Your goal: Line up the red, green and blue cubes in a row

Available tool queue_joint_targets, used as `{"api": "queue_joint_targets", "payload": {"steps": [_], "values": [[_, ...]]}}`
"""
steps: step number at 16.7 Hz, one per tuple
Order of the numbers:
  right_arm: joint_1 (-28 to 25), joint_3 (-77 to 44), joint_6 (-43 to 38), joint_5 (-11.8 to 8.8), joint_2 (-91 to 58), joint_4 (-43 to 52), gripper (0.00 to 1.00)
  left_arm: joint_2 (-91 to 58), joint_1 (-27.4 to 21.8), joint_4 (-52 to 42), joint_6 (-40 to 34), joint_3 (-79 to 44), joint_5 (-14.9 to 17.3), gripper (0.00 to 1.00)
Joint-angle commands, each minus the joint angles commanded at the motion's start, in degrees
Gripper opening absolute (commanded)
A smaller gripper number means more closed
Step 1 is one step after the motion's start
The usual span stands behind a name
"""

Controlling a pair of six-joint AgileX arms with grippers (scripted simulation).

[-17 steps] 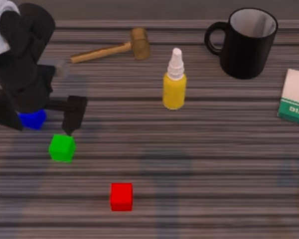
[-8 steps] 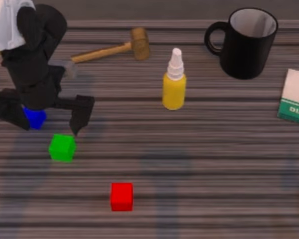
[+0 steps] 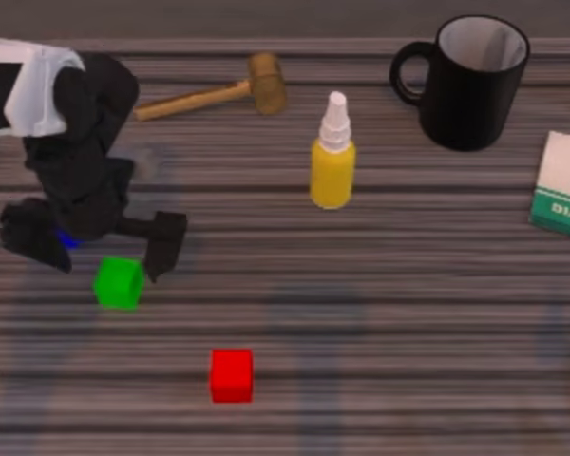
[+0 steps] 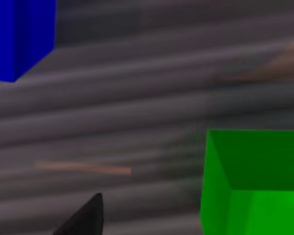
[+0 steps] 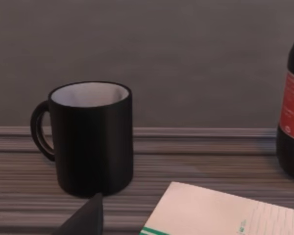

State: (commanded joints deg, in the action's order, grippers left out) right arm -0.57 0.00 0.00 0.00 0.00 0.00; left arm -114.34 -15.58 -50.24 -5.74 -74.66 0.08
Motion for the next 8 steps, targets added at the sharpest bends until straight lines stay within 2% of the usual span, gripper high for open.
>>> {"api": "queue_joint_targets", "payload": {"steps": [3, 8], "values": [[0.0, 0.0, 0.0, 0.0, 0.0, 0.0, 1.0, -2.3, 0.0, 5.4, 0.0, 3.1, 0.0, 1.0], [0.0, 0.0, 0.0, 0.0, 0.0, 0.0, 1.0, -2.7, 0.0, 6.4, 0.0, 3.8, 0.0, 1.0]]}}
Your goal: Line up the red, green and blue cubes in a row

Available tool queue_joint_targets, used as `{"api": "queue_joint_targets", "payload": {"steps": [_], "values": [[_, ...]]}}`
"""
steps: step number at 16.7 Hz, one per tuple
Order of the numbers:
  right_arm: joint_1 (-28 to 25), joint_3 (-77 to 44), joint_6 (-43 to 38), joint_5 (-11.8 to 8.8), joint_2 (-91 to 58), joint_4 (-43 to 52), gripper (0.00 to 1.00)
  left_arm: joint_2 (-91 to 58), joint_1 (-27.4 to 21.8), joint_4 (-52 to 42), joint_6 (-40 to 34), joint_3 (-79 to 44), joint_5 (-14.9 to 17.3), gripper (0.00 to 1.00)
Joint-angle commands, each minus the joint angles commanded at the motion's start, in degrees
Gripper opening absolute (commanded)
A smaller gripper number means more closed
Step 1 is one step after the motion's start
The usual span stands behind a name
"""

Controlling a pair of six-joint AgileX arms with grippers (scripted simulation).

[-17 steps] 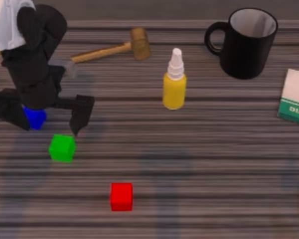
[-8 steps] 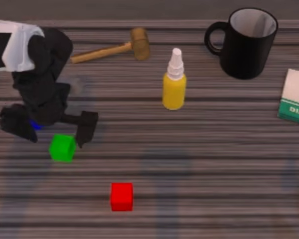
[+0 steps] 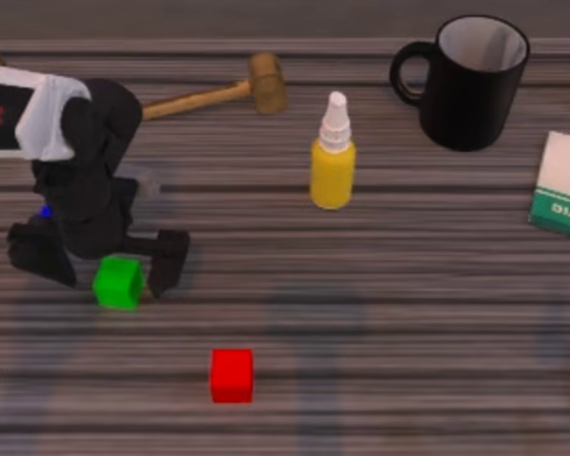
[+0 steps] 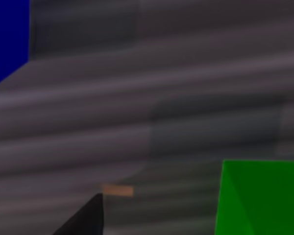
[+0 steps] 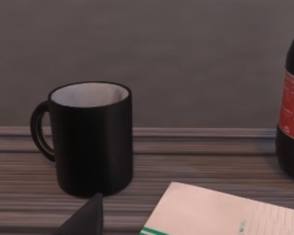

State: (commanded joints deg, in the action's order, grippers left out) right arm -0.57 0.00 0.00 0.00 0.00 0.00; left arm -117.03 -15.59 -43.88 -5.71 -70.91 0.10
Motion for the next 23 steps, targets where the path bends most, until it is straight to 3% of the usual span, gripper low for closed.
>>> {"api": "queue_joint_targets", "payload": {"steps": [13, 23], "values": [[0.0, 0.0, 0.0, 0.0, 0.0, 0.0, 1.0, 0.0, 0.0, 0.0, 0.0, 0.0, 0.0, 0.02], [0.0, 0.0, 0.0, 0.0, 0.0, 0.0, 1.0, 1.1, 0.0, -0.6, 0.1, -0.5, -0.1, 0.0]]}}
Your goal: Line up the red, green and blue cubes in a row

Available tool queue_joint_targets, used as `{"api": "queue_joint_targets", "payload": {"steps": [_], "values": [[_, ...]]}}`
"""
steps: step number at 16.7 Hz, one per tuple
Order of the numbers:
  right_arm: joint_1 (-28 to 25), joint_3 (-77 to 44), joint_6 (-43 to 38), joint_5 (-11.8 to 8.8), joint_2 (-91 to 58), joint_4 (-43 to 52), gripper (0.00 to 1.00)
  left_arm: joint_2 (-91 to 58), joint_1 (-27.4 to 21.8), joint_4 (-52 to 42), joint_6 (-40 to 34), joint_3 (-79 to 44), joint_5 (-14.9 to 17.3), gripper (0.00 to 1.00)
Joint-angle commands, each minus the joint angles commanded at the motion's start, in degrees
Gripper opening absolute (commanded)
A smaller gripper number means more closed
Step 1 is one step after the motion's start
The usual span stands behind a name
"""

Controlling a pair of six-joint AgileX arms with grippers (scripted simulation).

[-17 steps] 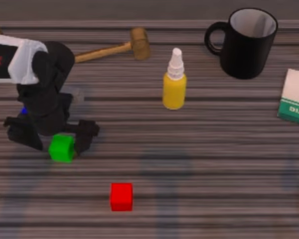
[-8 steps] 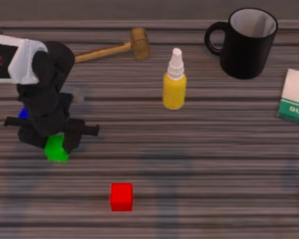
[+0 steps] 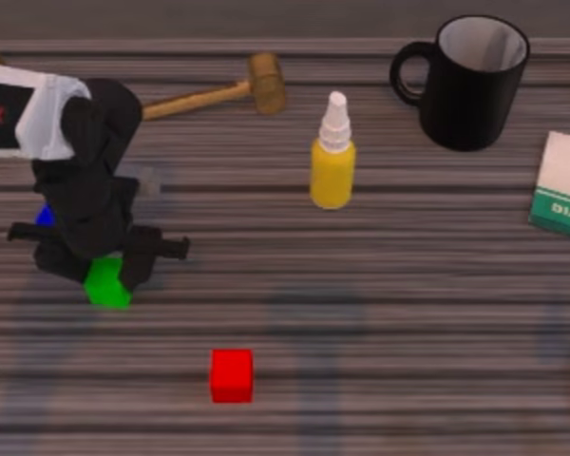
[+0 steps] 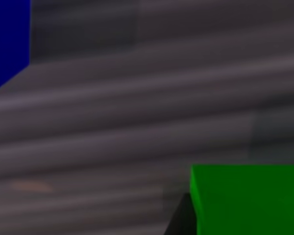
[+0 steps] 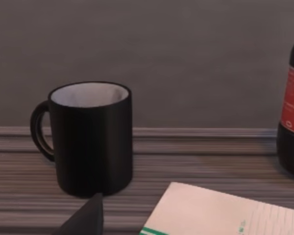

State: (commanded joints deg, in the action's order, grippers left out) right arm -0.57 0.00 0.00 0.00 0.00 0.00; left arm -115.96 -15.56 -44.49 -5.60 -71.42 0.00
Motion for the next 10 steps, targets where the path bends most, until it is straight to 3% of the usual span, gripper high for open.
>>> {"api": "queue_joint_targets", "payload": {"steps": [7, 10], "values": [[0.0, 0.0, 0.0, 0.0, 0.0, 0.0, 1.0, 5.2, 0.9, -13.1, -0.2, -7.4, 0.0, 0.0], [0.0, 0.0, 0.0, 0.0, 0.0, 0.0, 1.0, 6.1, 1.1, -14.4, -0.2, -8.3, 0.0, 0.0]]}}
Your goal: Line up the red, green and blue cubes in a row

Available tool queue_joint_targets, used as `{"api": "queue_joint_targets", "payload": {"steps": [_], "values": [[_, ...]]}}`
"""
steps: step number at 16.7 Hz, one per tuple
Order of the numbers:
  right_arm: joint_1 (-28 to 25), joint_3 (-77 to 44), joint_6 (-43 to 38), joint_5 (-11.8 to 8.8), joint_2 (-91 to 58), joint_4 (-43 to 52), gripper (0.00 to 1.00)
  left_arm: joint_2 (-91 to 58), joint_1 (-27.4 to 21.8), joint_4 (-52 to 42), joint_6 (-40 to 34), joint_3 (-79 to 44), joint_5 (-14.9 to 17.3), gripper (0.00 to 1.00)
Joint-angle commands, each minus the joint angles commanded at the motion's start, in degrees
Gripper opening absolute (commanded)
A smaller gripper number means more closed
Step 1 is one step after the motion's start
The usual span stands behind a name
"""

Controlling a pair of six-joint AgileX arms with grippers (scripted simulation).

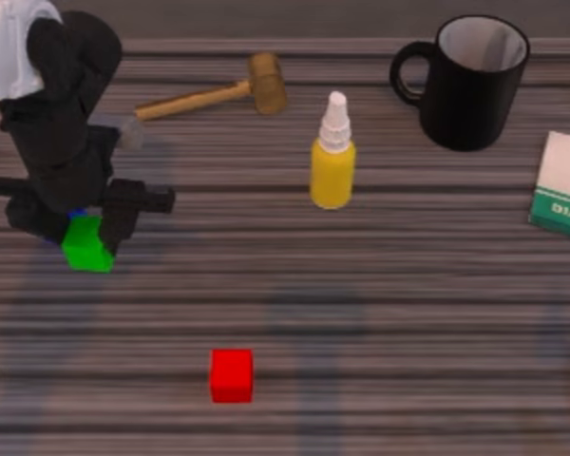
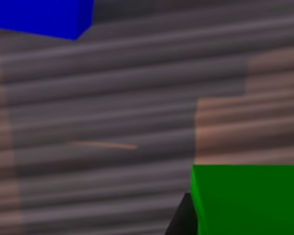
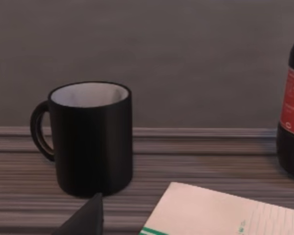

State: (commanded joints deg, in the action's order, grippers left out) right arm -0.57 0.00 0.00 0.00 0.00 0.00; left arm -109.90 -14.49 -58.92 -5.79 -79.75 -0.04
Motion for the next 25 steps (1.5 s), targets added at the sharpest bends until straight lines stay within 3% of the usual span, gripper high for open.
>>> {"api": "queue_joint_targets", "payload": {"steps": [4, 6, 14, 17, 19, 25], "values": [[0.0, 0.0, 0.0, 0.0, 0.0, 0.0, 1.0, -0.5, -1.1, -0.1, -0.7, -0.3, 0.0, 0.0], [0.0, 0.0, 0.0, 0.0, 0.0, 0.0, 1.0, -1.3, -4.1, -0.9, -3.9, -1.6, -0.1, 0.0], [0.0, 0.0, 0.0, 0.0, 0.0, 0.0, 1.0, -4.6, -26.8, -5.7, -34.3, -8.8, -0.5, 0.0], [0.0, 0.0, 0.0, 0.0, 0.0, 0.0, 1.0, -4.7, -33.7, -6.7, -42.1, -10.5, -0.6, 0.0], [0.0, 0.0, 0.0, 0.0, 0.0, 0.0, 1.0, -4.6, -35.8, -6.8, -44.3, -11.0, -0.6, 0.0], [0.0, 0.0, 0.0, 0.0, 0.0, 0.0, 1.0, -4.8, -35.8, -5.8, -44.3, -10.1, -0.6, 0.0]]}}
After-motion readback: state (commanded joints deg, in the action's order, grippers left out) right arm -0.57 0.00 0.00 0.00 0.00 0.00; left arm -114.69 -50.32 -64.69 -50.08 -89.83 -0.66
